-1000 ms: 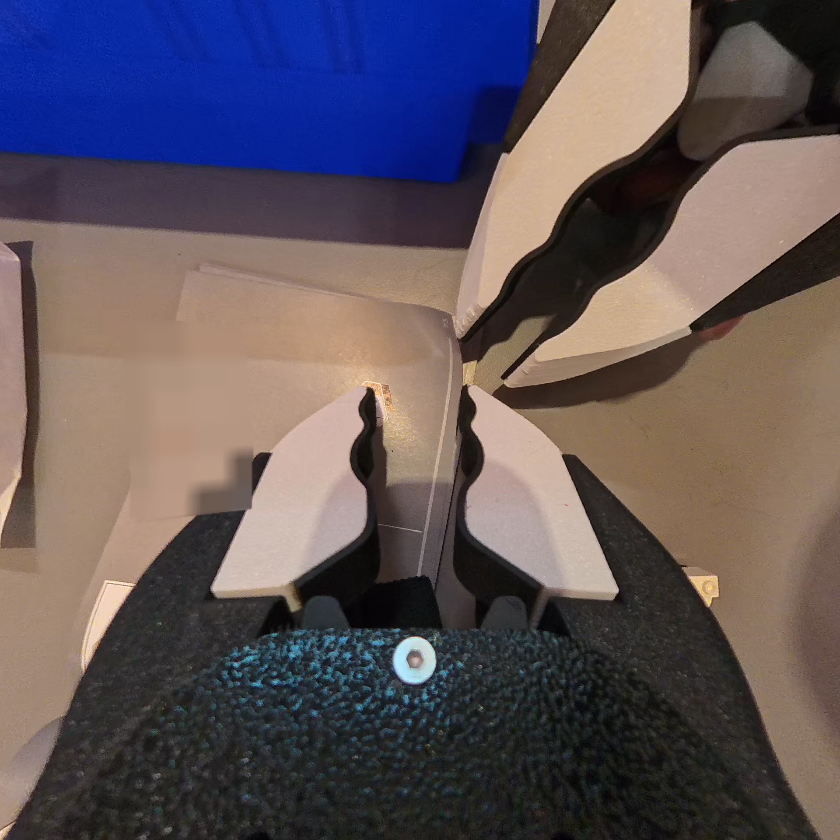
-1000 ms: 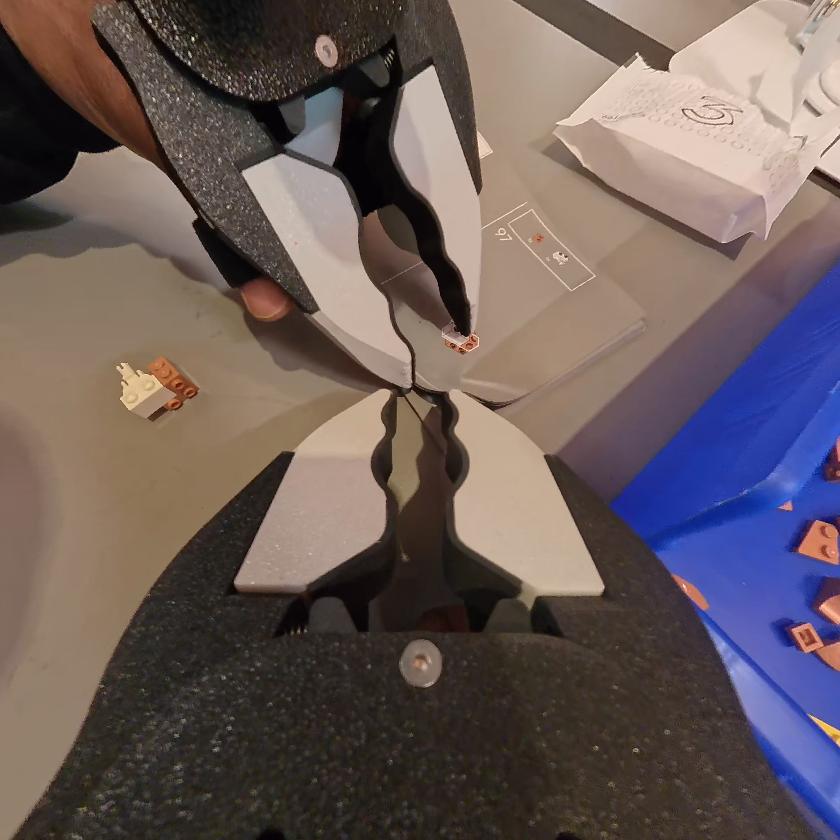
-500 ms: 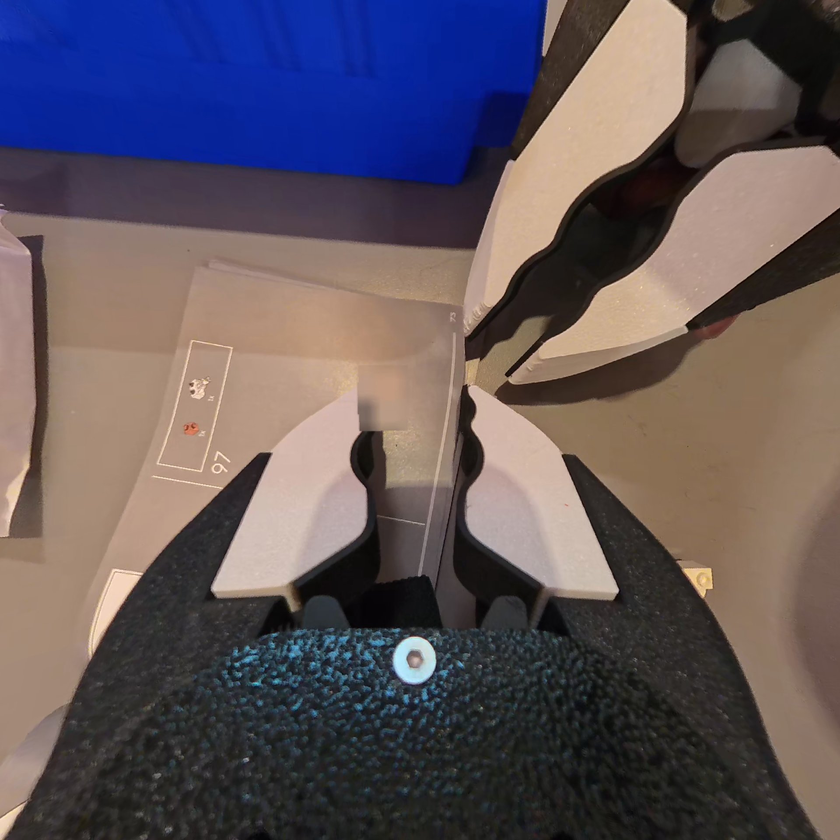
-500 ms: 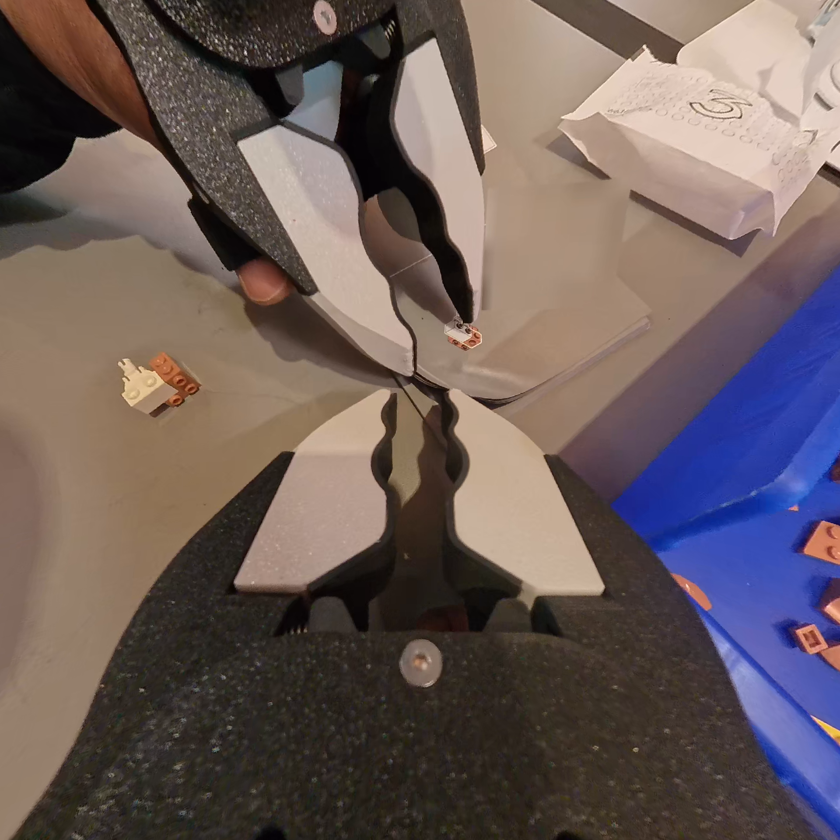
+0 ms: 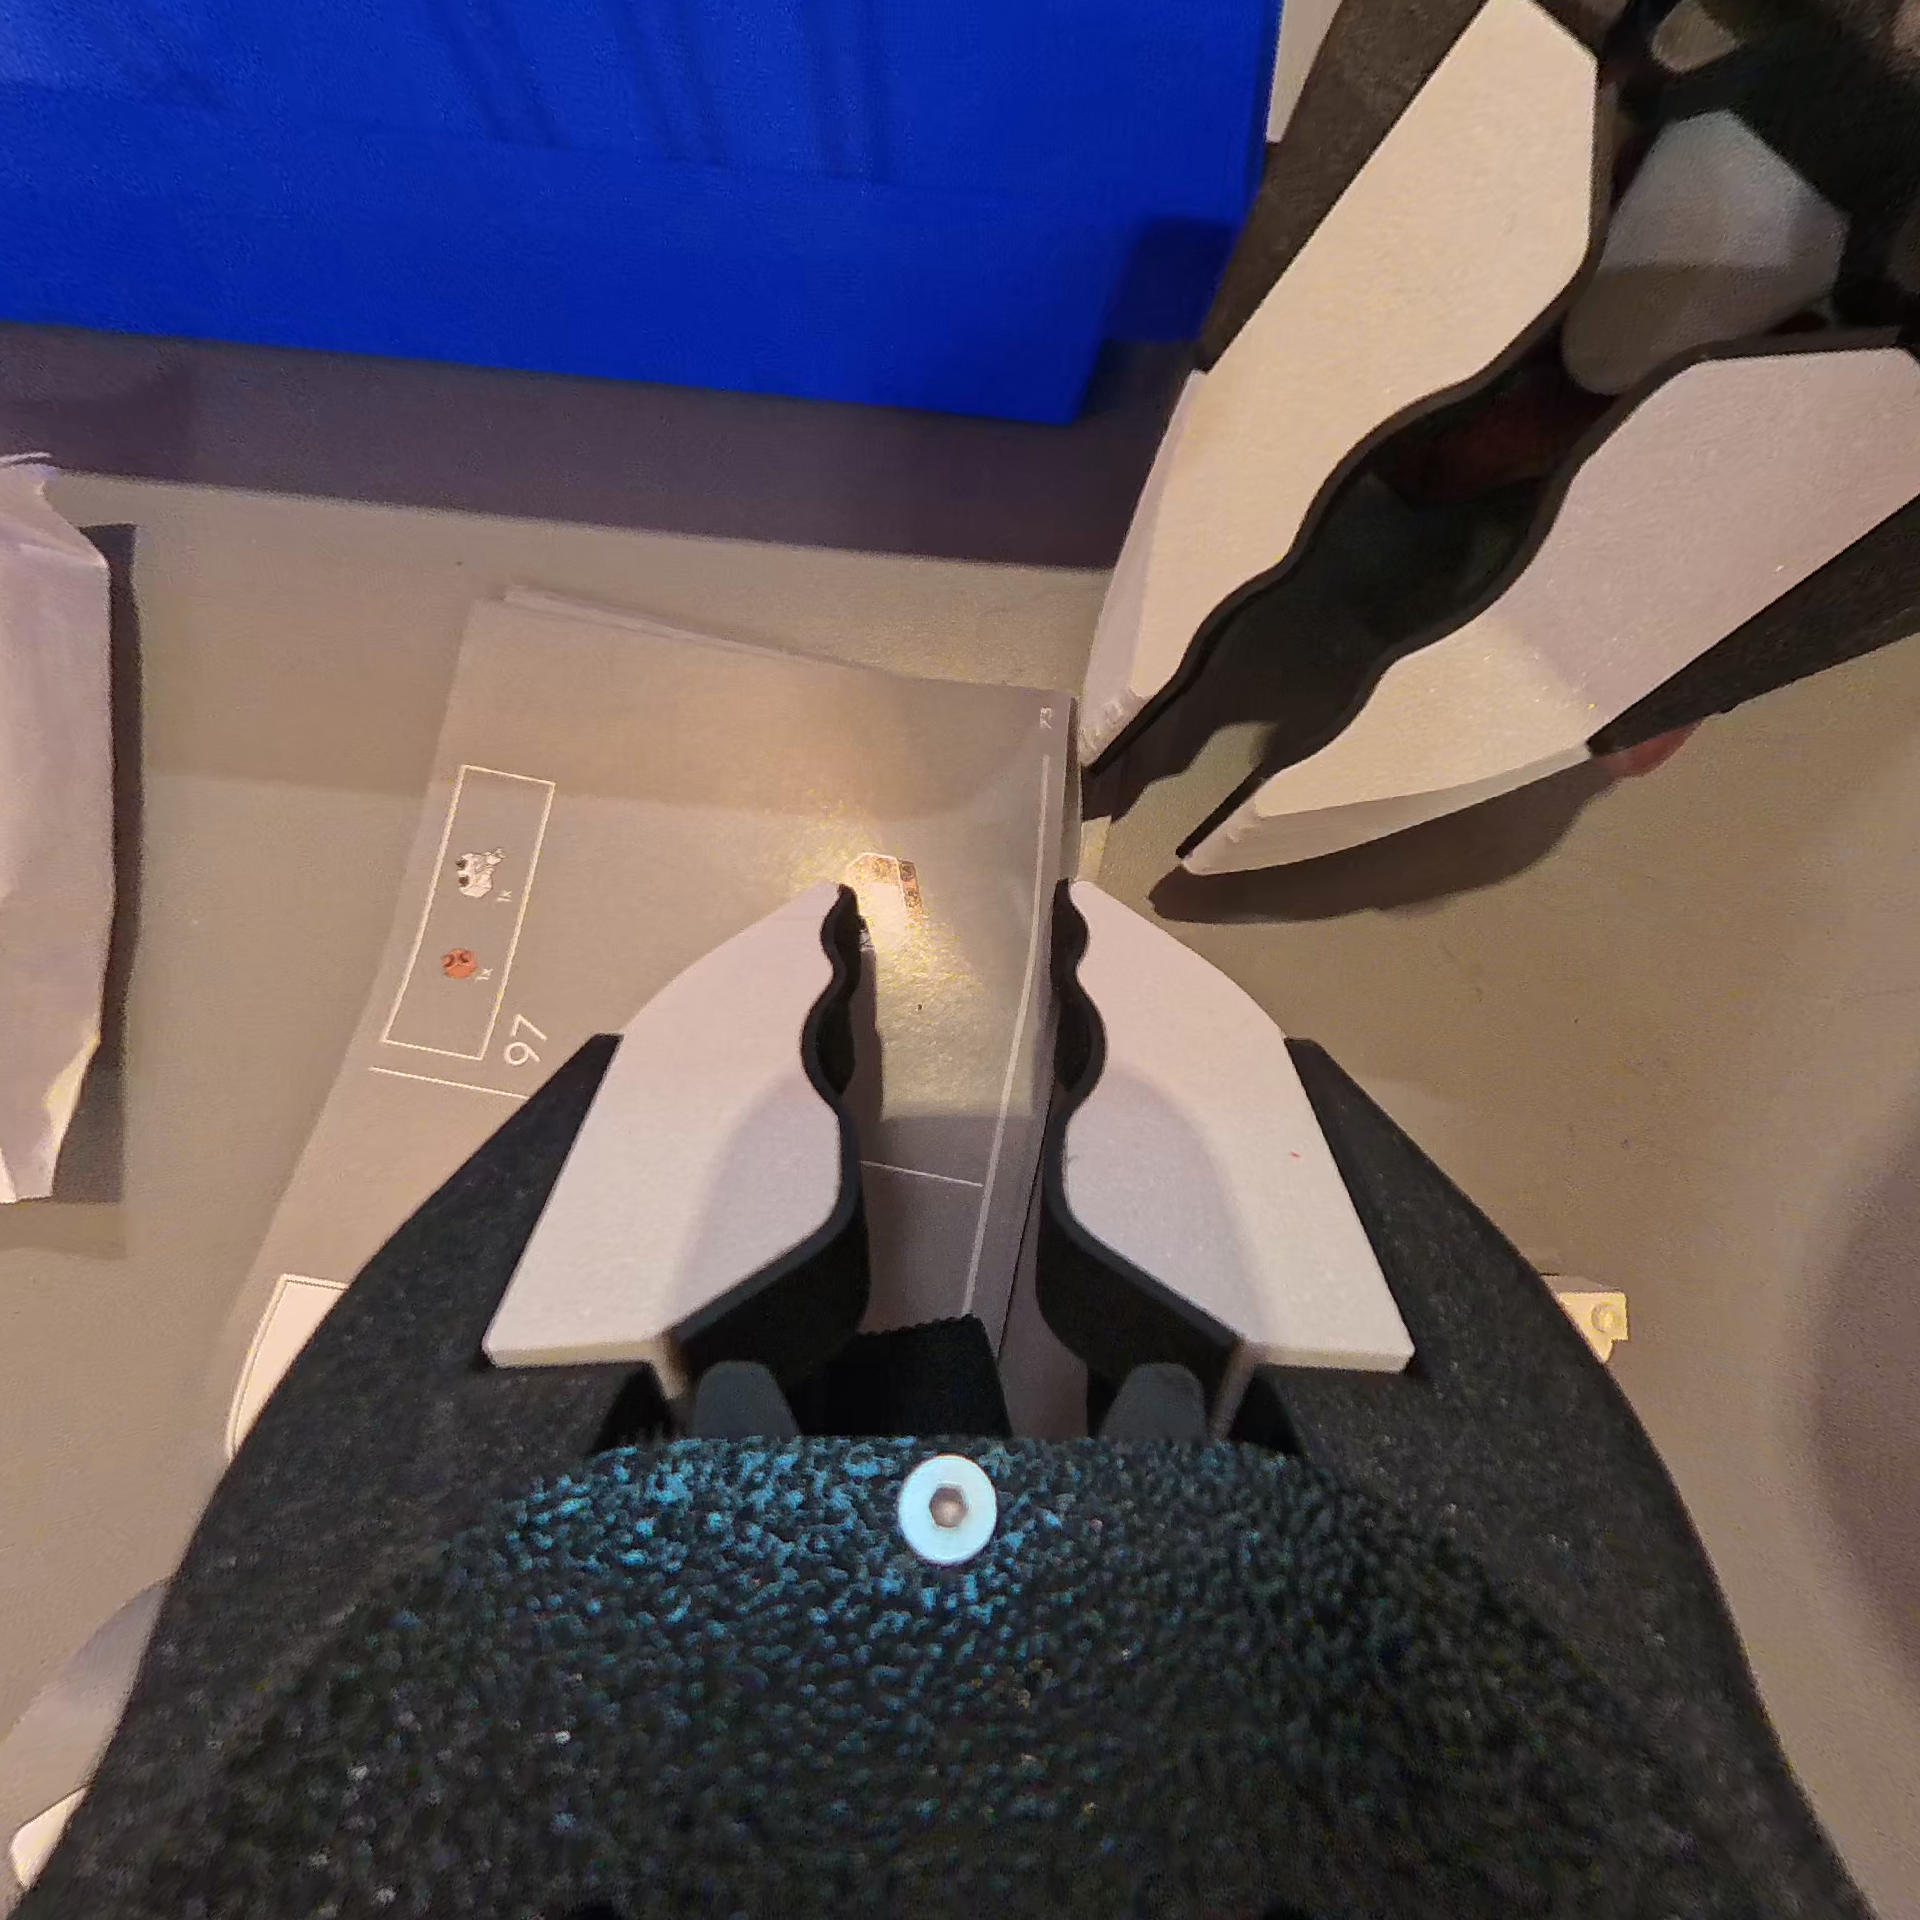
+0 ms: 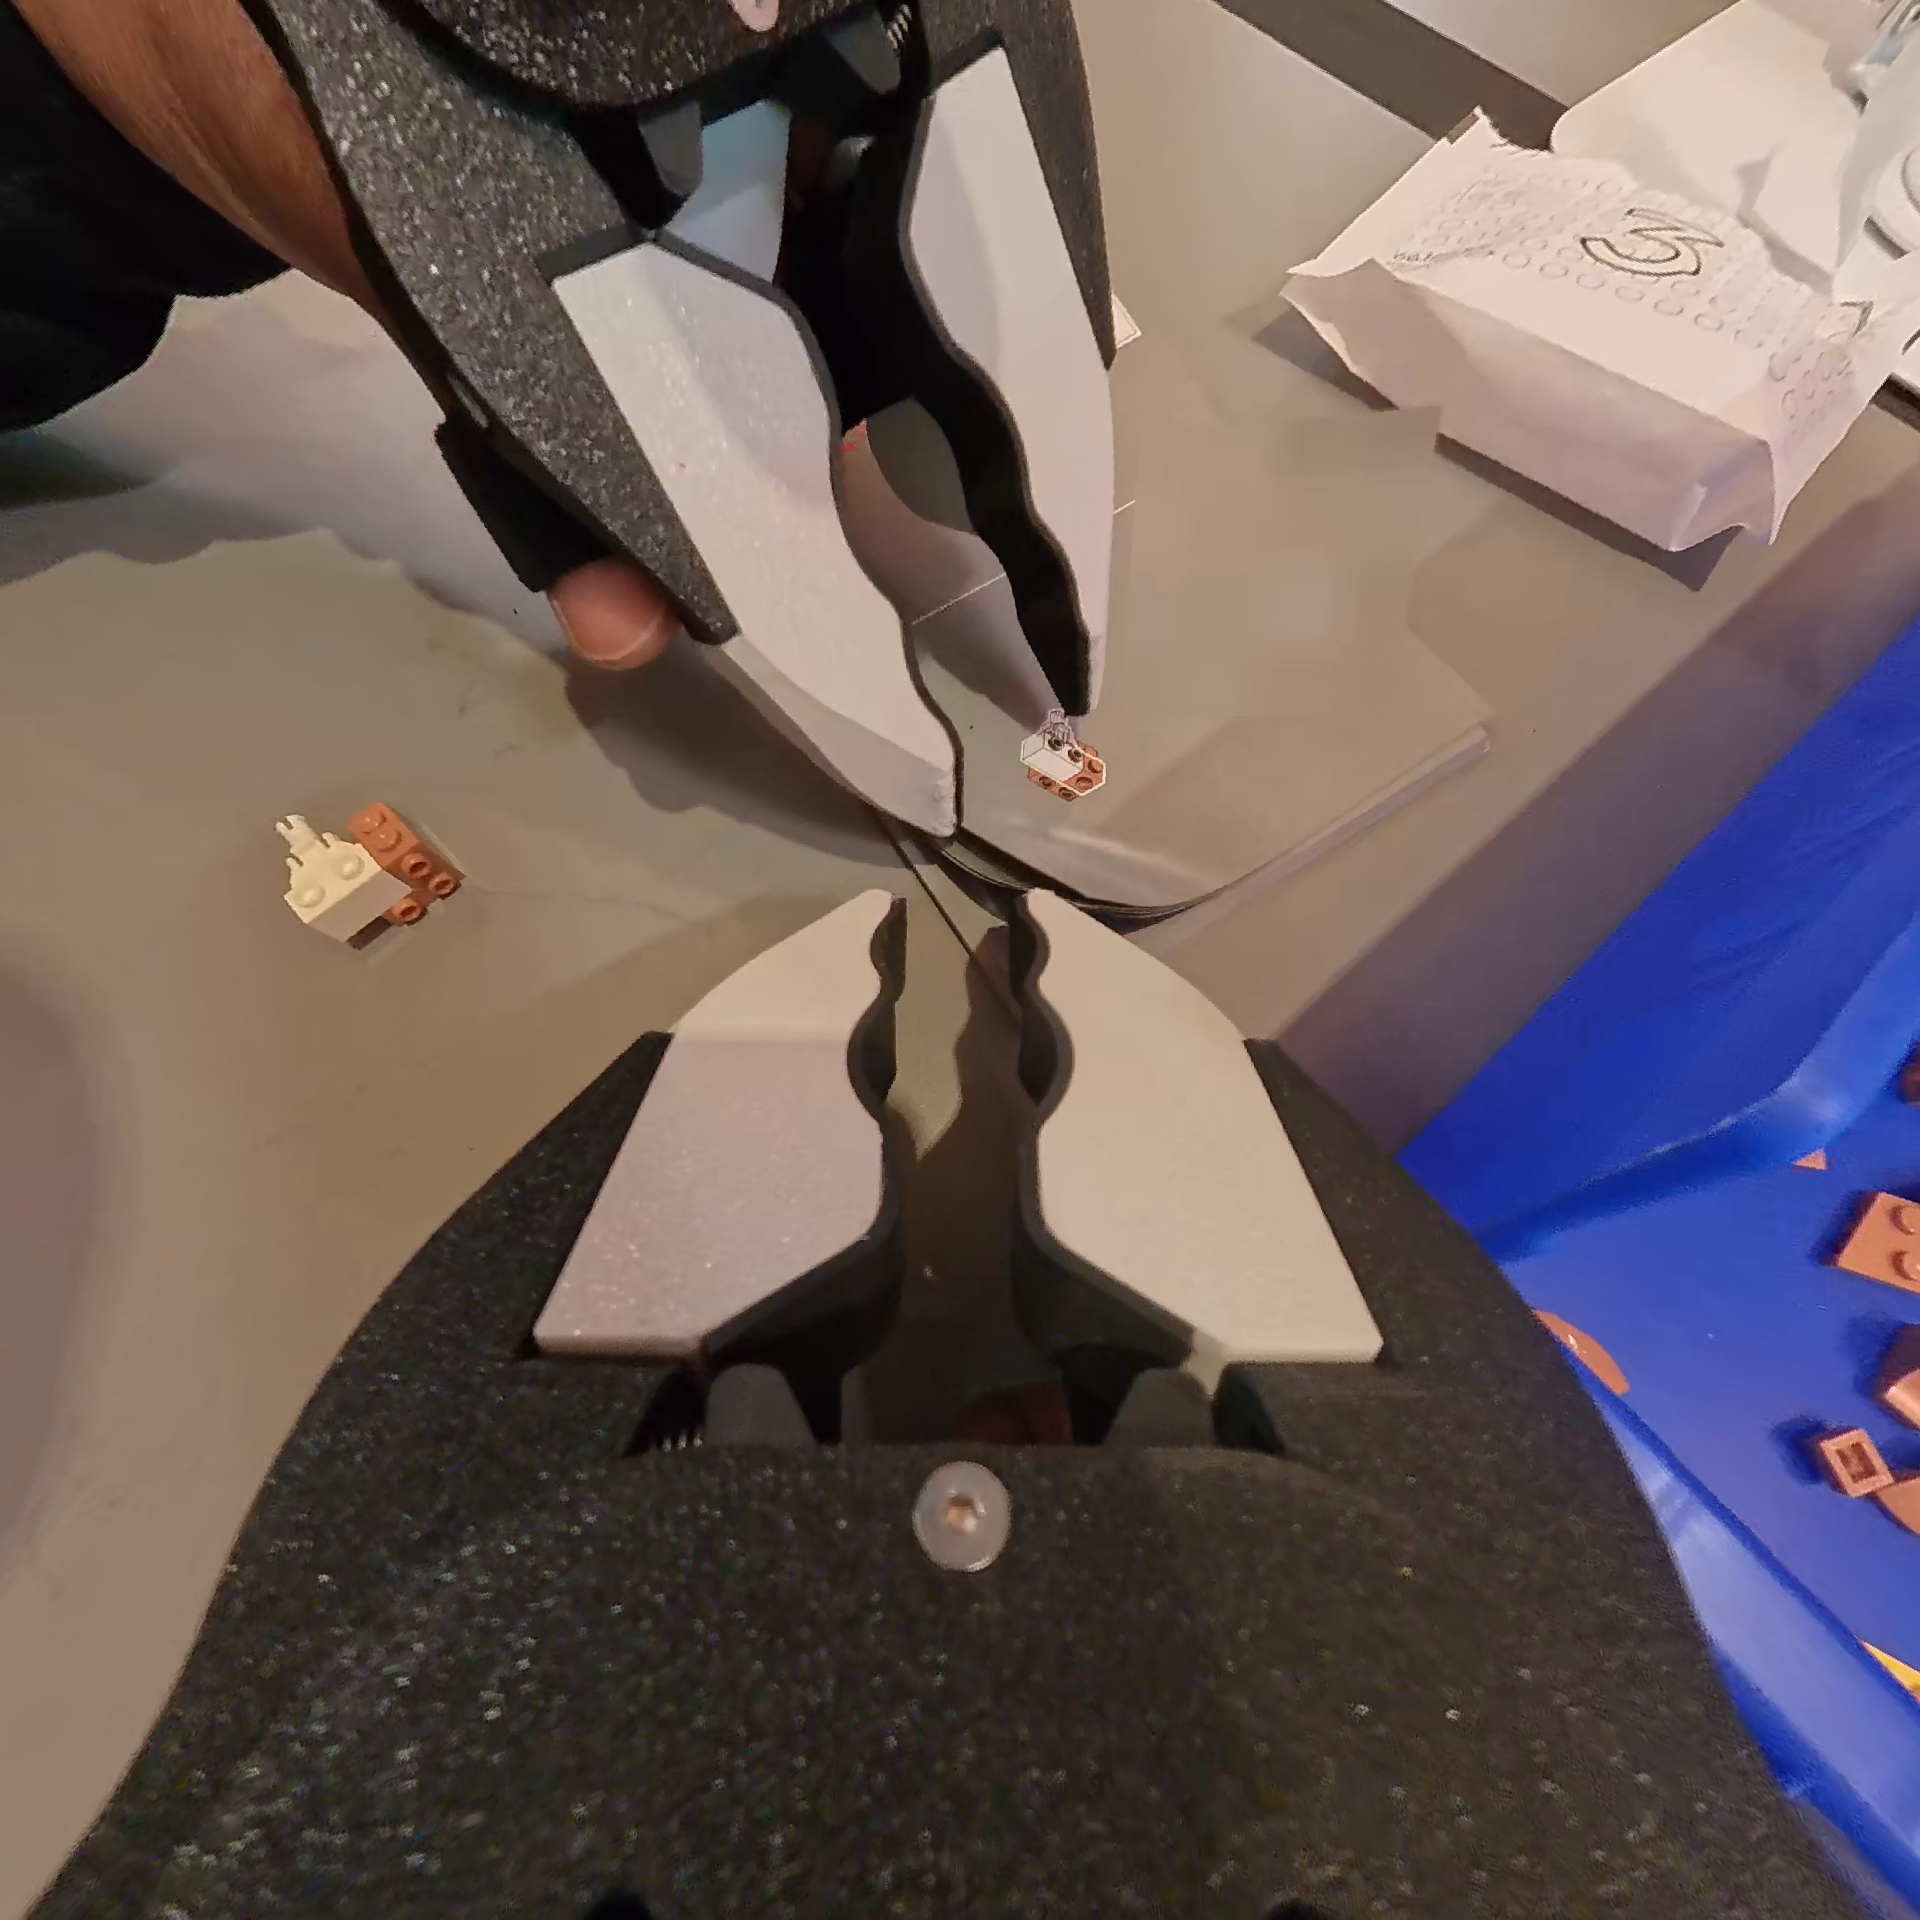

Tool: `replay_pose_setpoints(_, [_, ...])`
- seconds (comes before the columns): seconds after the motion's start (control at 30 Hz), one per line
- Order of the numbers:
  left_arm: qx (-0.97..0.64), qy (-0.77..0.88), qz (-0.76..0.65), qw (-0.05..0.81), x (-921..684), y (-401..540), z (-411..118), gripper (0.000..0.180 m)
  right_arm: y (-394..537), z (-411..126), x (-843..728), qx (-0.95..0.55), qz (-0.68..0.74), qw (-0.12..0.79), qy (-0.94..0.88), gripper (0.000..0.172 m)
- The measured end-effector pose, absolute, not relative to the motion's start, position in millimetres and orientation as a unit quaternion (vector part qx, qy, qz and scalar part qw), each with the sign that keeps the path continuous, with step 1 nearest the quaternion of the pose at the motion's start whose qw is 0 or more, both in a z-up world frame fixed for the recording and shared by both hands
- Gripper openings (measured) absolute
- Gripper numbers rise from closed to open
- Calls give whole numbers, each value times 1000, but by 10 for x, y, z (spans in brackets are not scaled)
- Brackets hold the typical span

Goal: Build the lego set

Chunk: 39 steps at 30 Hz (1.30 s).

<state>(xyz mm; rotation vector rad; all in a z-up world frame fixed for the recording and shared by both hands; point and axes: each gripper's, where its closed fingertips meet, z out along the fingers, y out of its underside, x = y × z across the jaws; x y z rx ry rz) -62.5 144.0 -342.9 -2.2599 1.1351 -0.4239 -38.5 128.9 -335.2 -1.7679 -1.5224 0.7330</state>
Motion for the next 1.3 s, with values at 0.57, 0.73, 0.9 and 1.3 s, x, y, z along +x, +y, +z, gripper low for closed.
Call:
replay_pose_setpoints(0.57, [-852,409,-155,288,-667,1468,-3395,34,1367,-3378,-428,-689,245,359,-580,21])
replay_pose_setpoints(0.73, [-846,427,-150,283,-607,1415,-3413,33,1379,-3391,-405,-697,252,350,-573,21])
replay_pose_setpoints(0.9, [-836,450,-141,280,-532,1362,-3425,33,1370,-3401,-394,-698,258,342,-574,21])
replay_pose_setpoints(1.3, [-829,462,-130,288,-518,1349,-3430,31,1271,-3358,-411,-680,303,323,-585,28])
